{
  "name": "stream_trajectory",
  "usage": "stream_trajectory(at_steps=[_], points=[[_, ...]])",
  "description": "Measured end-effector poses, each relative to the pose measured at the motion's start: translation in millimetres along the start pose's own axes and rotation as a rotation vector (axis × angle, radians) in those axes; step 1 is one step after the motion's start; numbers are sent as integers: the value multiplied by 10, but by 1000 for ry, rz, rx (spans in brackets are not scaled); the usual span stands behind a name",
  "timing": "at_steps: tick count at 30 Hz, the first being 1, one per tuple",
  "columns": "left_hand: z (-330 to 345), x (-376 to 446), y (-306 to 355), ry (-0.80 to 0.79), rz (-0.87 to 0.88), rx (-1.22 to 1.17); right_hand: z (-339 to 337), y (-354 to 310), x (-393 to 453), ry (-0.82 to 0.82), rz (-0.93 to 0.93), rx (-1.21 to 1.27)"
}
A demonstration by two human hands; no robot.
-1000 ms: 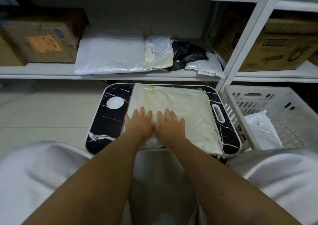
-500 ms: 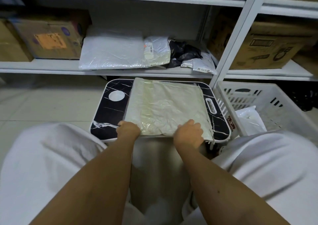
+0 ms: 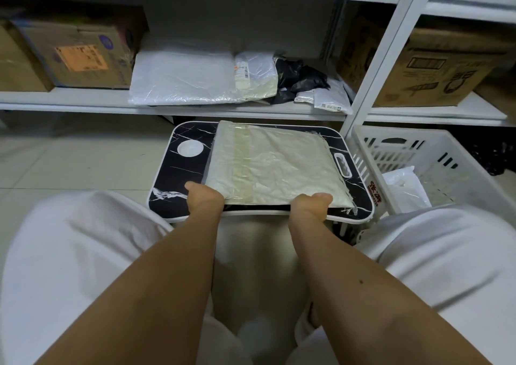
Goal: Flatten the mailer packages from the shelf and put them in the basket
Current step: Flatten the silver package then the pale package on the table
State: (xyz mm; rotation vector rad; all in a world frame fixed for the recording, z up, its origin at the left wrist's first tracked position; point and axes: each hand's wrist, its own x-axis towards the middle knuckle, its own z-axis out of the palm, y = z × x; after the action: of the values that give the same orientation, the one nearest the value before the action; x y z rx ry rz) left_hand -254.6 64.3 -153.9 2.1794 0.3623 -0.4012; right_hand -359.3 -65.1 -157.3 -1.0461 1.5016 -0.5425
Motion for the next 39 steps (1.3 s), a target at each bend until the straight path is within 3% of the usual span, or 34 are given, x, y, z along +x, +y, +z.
stream_trajectory(at_steps=[4,7,11,13,16,20,24,28,31,33,36,39], points=[[-17,55,-21,35,62,86,-95,18,84,-40,-172,-431],[-29,63,-57,80,137,439,-153,1,135,-15,-276,-794],[188,92,1,76,572,827,2,-73,154,68,-764,-1155],[353,105,74,0,713,932,149,-89,201,-58,-915,-1261],[554,144,131,-88,779,1060,320,-64,361,-278,-882,-1411],[686,327,18,-251,727,1073,383,77,610,-380,-715,-1489],[752,391,-8,-120,799,1104,442,79,664,-361,-739,-1586],[807,438,286,77,944,985,545,-118,742,-104,-950,-1389],[872,586,487,134,936,967,698,-306,879,46,-1039,-1351],[950,717,575,84,956,984,811,-404,980,-34,-1075,-1363],[1093,909,641,-66,1010,1054,932,-476,1156,-280,-1041,-1390],[1198,1002,667,-134,1000,1087,970,-463,1308,-337,-953,-1395]])
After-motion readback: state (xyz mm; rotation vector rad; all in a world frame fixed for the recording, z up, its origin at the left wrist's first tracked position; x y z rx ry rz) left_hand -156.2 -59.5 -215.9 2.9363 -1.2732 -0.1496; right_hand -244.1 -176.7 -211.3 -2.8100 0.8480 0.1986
